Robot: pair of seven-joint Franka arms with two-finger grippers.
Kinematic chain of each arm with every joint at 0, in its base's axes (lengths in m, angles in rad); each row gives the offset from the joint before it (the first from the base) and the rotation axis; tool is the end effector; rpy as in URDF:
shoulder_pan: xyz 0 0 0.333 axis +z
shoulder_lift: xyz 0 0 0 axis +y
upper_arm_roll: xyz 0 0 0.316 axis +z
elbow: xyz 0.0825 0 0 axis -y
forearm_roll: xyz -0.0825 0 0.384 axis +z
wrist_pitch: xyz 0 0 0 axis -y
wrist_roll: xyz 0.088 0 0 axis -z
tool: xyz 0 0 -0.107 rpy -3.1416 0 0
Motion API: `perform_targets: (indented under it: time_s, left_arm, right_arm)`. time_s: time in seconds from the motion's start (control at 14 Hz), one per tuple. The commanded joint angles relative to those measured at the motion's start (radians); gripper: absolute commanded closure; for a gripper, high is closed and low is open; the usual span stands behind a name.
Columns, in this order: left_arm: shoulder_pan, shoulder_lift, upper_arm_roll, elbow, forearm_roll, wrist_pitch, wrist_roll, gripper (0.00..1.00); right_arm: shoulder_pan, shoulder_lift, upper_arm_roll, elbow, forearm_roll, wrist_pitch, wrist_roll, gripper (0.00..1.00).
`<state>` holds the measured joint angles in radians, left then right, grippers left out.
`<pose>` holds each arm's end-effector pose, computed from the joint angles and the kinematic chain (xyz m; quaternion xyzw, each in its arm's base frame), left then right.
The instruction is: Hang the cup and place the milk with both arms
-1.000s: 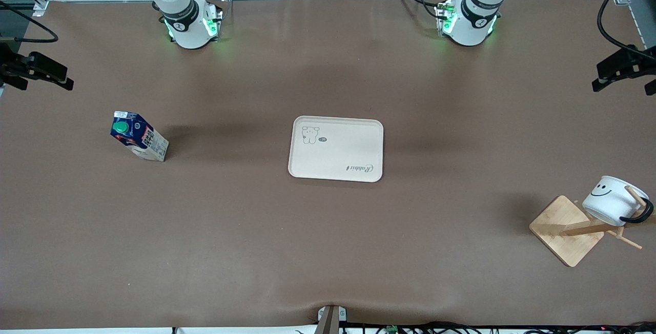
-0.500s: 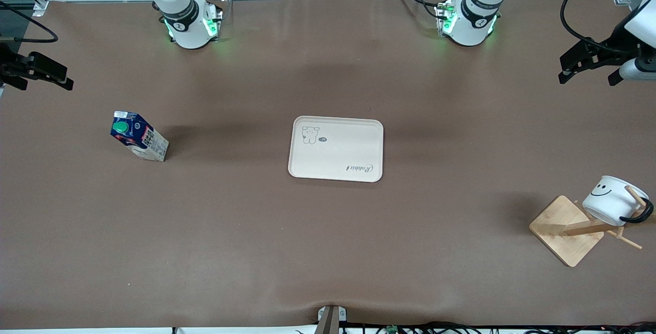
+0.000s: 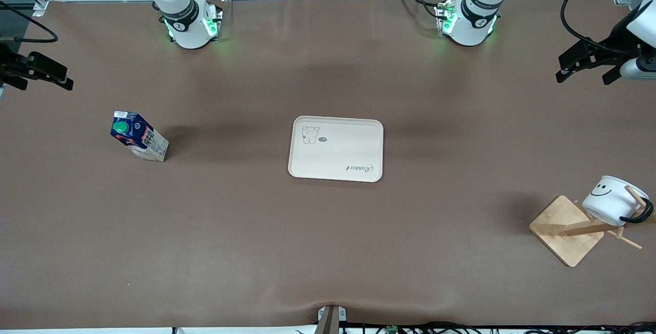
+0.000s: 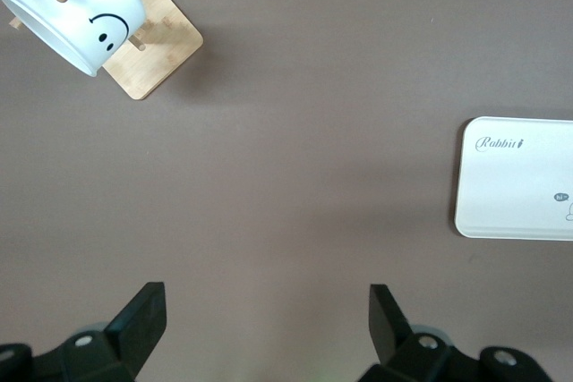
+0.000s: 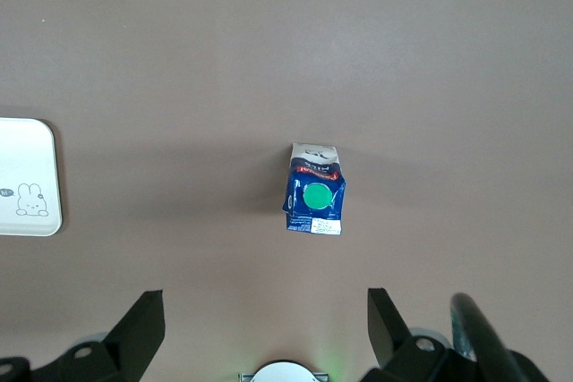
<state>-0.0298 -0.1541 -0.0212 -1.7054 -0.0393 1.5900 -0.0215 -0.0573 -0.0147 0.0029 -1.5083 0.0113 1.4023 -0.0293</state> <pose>0.5065 -0.0309 0.6444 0.9995 -0.0147 0.0187 0.0187 0.5315 -0.0276 0.6475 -0.9989 0.0118 0.0454 0.0075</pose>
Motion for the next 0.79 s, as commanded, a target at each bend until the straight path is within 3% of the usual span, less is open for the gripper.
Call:
perform_targets:
  time_s: [0.0, 0.5, 0.71]
  left_arm:
    - [-0.008, -0.028, -0.017, -0.022, 0.031, 0.007, -0.054, 0.0]
    - [0.004, 0.022, -0.023, 0.102, 0.079, -0.077, -0.071, 0.0]
    - [0.002, 0.03, -0.017, 0.11, 0.084, -0.084, -0.072, 0.0]
  right_arm:
    - [-0.004, 0.01, 0.005, 0.025, -0.001, -0.016, 0.014, 0.0]
    - [-0.003, 0.01, 0.005, 0.025, -0.001, -0.016, 0.015, 0.0]
    - [-0.004, 0.01, 0.005, 0.023, -0.001, -0.016, 0.014, 0.0]
